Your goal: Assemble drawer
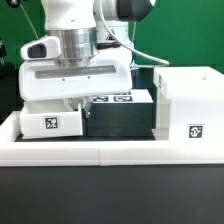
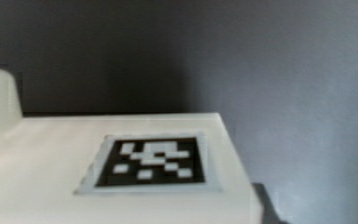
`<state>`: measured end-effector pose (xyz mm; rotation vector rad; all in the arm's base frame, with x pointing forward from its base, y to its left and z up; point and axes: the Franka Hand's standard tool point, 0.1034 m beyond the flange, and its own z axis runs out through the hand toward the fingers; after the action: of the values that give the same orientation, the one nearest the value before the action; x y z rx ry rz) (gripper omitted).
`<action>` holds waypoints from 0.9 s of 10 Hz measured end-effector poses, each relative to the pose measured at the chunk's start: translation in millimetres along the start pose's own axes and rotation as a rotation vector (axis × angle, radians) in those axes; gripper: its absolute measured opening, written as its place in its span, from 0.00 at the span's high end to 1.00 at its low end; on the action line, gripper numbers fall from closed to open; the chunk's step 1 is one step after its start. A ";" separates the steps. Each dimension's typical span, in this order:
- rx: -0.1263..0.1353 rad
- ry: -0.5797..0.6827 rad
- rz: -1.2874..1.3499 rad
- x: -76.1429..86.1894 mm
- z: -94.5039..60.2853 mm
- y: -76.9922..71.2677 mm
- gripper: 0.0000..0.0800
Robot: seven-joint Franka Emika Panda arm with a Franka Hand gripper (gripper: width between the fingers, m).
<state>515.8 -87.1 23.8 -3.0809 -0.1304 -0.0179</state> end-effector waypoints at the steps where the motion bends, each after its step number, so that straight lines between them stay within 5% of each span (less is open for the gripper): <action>1: 0.007 -0.005 -0.022 2.9 -3.4 -1.9 0.95; 4: 0.007 -0.008 -0.059 1.1 -0.7 -1.2 0.95; 9: 0.005 -0.021 -0.490 3.6 0.8 -12.2 0.95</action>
Offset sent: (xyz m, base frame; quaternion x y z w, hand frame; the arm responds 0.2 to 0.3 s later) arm 0.0000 0.0000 0.0000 0.0000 0.0000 -0.0650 0.9979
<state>518.3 -74.6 23.7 -2.9576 -0.8757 -0.0065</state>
